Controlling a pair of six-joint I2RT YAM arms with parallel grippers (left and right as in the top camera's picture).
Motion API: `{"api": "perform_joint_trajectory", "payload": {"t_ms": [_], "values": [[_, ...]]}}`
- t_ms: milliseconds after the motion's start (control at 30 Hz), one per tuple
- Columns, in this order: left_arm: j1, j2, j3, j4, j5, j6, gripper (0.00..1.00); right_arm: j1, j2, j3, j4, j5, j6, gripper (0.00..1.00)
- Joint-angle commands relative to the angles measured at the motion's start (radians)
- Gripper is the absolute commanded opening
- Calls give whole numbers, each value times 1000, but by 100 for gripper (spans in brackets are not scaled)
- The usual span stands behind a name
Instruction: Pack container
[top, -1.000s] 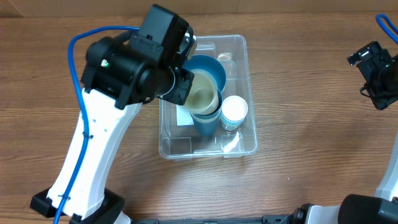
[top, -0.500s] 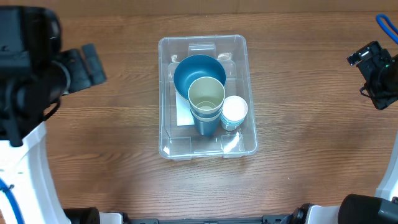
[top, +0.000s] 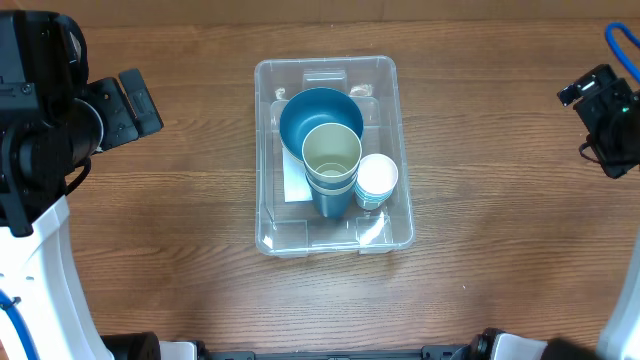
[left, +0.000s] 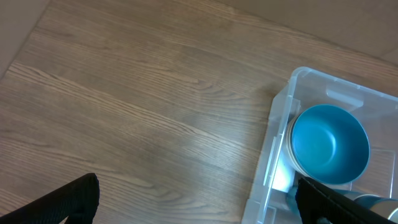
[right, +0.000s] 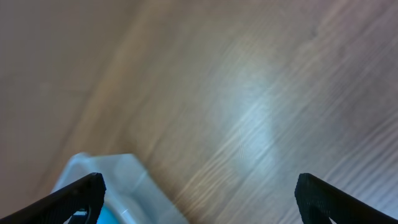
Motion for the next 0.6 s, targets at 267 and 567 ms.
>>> {"api": "perform_joint_trajectory", "payload": {"t_ms": [267, 567], "values": [[5, 0, 14, -1, -6, -18, 100, 283, -615, -252, 274, 97, -305, 100], [5, 0, 14, -1, -6, -18, 100, 283, -1039, -1003, 546, 18, -368, 100]]}}
